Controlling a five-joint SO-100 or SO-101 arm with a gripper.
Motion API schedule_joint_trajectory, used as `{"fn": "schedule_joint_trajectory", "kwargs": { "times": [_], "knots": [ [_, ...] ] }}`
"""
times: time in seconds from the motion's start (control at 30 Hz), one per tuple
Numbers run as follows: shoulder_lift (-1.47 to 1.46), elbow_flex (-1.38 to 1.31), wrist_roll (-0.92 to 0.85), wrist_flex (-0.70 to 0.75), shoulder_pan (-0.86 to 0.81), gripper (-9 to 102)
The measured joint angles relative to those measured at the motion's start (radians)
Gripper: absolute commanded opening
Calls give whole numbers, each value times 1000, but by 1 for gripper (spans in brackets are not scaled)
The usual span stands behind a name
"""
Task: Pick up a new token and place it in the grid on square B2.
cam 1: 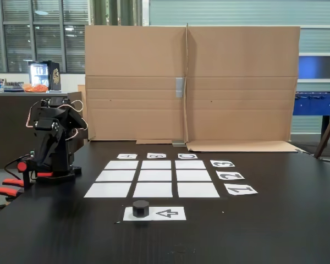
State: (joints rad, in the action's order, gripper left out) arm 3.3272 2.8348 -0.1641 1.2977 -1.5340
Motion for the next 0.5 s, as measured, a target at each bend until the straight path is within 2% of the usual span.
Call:
{"fn": "schedule_joint_trajectory", "kwargs": {
  "times": [0.5],
  "knots": [
    [-32, -114, -9, 32, 31, 11]
  ]
}}
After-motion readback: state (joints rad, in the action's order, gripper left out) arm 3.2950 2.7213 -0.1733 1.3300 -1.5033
